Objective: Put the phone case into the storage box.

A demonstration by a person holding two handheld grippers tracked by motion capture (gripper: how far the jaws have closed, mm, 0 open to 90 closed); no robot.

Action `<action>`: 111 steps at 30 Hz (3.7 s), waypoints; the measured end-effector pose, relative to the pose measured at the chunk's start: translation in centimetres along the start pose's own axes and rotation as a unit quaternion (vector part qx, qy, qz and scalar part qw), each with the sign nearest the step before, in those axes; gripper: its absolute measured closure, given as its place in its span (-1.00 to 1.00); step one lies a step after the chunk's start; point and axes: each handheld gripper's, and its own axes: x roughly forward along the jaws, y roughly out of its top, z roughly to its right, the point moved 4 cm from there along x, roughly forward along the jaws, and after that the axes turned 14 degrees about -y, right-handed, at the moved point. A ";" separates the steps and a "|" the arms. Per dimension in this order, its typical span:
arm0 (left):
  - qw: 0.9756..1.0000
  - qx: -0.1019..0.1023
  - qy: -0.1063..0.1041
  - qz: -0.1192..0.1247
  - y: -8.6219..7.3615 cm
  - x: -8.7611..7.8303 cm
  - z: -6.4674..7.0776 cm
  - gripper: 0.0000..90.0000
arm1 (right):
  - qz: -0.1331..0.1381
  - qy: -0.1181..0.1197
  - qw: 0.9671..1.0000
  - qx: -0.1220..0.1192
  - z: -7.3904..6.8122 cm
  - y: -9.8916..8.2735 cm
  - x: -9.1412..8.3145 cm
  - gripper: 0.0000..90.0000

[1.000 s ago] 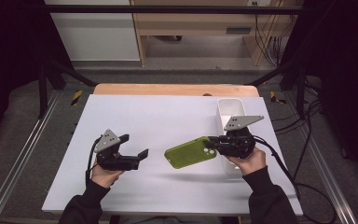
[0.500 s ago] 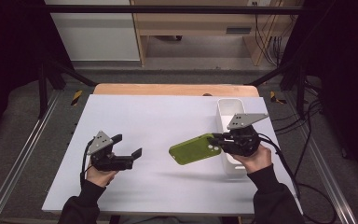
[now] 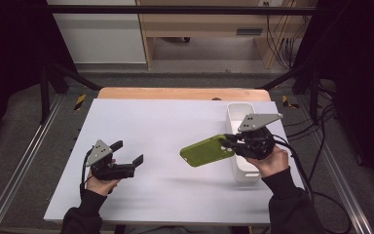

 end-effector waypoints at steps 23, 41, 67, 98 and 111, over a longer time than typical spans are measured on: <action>0.999 0.002 0.010 -0.031 -1.6 -0.9 -1.5 -0.93 | 0.002 -0.048 0.997 -0.067 0.7 2.8 -2.3 0.76; 0.999 -0.002 0.020 -0.033 -2.0 -1.6 -2.2 -0.93 | -0.011 -0.080 0.989 -0.120 1.4 4.1 -2.6 0.76; 0.999 -0.005 0.023 -0.035 -2.2 -1.6 -2.6 -0.93 | -0.008 -0.128 0.970 -0.205 3.0 5.9 -2.8 0.76; 0.999 -0.006 0.019 -0.038 -2.2 -1.6 -2.7 -0.93 | -0.029 -0.177 0.944 -0.277 6.0 6.7 -2.6 0.75; 0.999 -0.005 0.019 -0.038 -2.3 -1.6 -2.8 -0.93 | -0.041 -0.187 0.938 -0.290 7.1 6.6 -2.4 0.75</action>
